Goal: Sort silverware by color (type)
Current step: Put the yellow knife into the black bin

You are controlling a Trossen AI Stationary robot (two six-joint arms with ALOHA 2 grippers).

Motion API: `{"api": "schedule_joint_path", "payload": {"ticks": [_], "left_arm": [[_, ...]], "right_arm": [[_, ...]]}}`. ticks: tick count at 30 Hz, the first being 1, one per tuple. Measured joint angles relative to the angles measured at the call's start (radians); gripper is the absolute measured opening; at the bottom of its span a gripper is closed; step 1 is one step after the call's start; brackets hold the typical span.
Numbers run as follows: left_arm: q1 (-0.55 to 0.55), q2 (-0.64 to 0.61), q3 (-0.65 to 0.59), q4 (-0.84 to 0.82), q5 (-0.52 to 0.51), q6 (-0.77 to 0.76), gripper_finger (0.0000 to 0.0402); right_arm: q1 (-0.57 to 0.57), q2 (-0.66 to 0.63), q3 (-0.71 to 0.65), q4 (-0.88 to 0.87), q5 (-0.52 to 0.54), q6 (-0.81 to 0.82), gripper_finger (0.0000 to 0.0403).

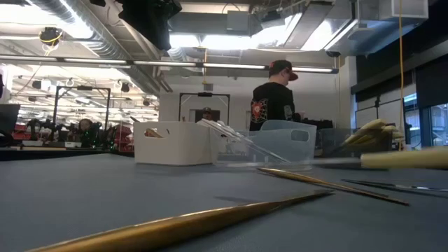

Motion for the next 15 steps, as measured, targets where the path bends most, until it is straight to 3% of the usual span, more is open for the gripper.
{"api": "schedule_joint_path", "payload": {"ticks": [15], "left_arm": [[0.0, 0.0, 0.0, 0.007, 0.0, -0.003, 0.0076]], "right_arm": [[-0.007, -0.201, 0.014, -0.302, 0.053, -0.025, 0.0065]]}}
